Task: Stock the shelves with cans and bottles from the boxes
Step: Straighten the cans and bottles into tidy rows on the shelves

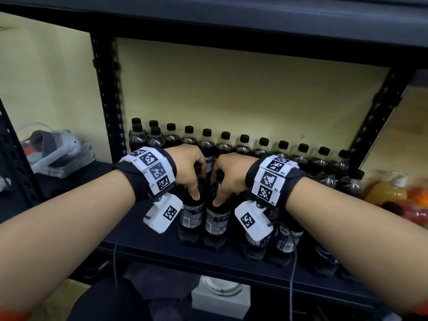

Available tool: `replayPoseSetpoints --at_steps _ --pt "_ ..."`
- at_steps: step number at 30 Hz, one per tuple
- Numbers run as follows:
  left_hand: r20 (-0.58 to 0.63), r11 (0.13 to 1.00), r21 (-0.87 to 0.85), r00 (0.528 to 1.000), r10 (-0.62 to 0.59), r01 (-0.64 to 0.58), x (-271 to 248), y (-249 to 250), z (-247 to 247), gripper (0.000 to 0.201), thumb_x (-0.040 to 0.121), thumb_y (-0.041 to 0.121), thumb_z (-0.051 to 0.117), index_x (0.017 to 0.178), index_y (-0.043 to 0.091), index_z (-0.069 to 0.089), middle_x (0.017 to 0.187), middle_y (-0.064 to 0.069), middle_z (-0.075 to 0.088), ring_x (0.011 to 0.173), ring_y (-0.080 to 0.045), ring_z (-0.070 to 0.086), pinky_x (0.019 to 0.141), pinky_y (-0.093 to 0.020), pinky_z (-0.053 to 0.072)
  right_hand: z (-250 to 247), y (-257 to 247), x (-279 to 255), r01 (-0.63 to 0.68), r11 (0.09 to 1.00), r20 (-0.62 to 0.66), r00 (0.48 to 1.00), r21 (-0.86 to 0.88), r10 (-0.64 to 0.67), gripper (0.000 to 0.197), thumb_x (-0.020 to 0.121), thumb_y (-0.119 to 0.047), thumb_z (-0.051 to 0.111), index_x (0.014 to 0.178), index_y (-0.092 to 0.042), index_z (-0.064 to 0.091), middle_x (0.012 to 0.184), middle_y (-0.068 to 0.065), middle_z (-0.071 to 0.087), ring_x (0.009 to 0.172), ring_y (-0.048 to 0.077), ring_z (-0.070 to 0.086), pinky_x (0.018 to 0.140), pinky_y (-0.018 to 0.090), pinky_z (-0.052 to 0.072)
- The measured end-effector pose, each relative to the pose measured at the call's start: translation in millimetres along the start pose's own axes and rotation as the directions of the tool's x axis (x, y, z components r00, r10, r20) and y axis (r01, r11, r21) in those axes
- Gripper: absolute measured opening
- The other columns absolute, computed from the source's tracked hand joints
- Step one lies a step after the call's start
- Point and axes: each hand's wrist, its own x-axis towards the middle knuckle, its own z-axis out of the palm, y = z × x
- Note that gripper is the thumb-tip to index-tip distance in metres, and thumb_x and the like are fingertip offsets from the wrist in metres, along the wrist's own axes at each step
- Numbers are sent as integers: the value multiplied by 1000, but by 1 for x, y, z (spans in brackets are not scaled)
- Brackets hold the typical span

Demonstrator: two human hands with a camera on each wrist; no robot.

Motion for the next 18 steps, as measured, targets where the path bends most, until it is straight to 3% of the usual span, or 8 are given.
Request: replayPoseSetpoints --at_steps 6,13,18 --pt "-8 999 -32 1000 6 -6 2 -5 10 54 45 39 100 91 30 72 93 7 72 87 -15 68 81 -39 61 3 -3 2 9 1000 9 1000 0 -9 57 64 -39 95 110 -17 69 93 -4 70 82 15 68 69 29 59" --pt "-36 998 -69 999 3 -6 3 -7 15 54 46 35 100 92 25 73 87 7 72 83 -15 68 78 -39 61 4 -4 2 10 999 23 1000 -34 -10 53 66 -38 94 105 -15 67 89 -4 70 77 14 67 62 26 56" --pt "-46 996 -93 999 -3 -1 1 -8 17 58 47 35 100 96 24 73 89 6 71 84 -14 68 79 -37 61 2 -5 3 21 999 45 999 -46 -19 54 66 -39 94 107 -15 69 93 -3 73 80 15 70 71 30 61"
